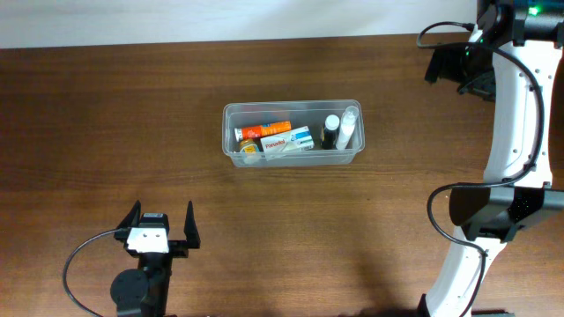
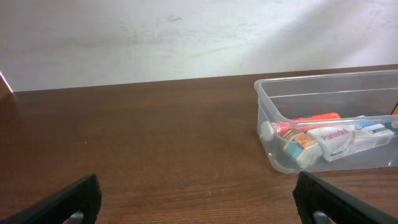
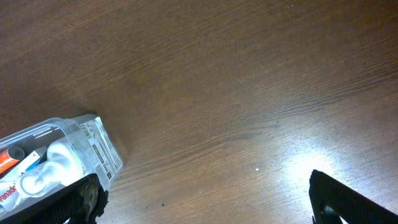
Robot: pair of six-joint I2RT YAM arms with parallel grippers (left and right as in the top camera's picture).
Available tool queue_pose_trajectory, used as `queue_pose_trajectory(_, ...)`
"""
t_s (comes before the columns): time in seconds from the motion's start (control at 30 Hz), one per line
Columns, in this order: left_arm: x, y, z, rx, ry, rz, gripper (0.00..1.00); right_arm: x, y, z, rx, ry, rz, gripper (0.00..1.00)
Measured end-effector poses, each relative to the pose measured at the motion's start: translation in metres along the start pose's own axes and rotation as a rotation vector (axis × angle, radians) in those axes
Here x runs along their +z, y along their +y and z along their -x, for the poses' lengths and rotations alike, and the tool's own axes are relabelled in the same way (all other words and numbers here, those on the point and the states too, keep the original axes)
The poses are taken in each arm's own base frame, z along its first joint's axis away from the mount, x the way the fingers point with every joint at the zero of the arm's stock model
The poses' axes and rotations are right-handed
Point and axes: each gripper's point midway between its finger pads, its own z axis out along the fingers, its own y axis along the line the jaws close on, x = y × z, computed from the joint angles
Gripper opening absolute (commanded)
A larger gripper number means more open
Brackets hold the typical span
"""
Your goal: Pack container
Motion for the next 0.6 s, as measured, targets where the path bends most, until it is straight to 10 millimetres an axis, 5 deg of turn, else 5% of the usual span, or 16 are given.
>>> queue_pose_trajectory(0.43,0.000,0.000,0.000,0.000,0.000,0.000,1.00,-0.005,0.000,0.000,-0.001,-0.011,0.003,0.98)
queue_pose_trajectory(0.6,0.000,0.000,0.000,0.000,0.000,0.000,1.00,-0.049,-0.003,-0.004,0.004,-0.109,0.031,0.98)
